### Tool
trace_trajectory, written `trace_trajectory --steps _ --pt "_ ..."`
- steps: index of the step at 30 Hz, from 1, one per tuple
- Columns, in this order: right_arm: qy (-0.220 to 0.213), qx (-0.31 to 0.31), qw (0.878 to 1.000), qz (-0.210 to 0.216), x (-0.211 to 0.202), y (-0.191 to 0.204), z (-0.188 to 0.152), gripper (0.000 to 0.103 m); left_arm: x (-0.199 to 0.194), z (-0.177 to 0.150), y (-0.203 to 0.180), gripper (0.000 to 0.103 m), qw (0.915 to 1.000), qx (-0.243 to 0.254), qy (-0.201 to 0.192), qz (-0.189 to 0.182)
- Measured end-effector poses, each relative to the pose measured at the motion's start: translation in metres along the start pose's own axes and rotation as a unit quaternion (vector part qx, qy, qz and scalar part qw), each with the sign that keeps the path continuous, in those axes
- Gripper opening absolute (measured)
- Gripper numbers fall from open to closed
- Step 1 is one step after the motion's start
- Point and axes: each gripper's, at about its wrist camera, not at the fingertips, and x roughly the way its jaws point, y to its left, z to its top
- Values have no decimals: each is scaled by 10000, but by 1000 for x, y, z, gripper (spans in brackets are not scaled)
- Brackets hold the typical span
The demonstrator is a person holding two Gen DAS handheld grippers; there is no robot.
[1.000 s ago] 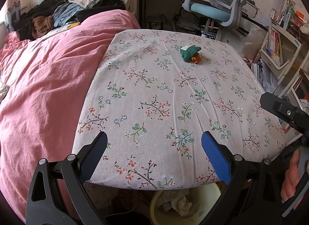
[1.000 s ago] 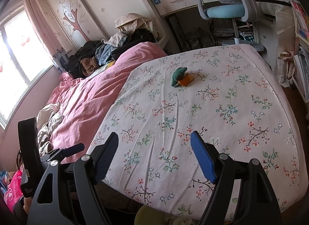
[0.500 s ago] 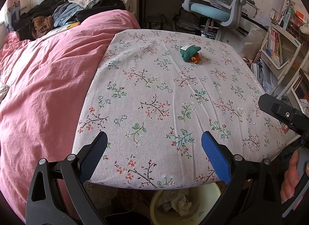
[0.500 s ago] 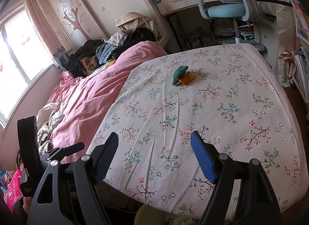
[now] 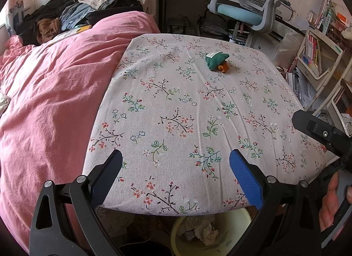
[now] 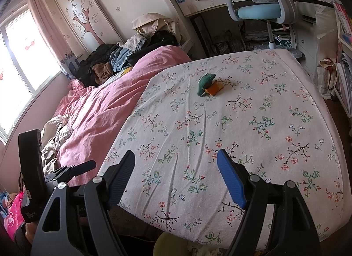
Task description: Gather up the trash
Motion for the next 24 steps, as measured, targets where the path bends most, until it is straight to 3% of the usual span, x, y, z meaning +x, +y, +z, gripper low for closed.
trace_trajectory --steps 24 --pt "9 8 10000 7 1 0 1 74 0 0 0 94 10000 -3 0 -2"
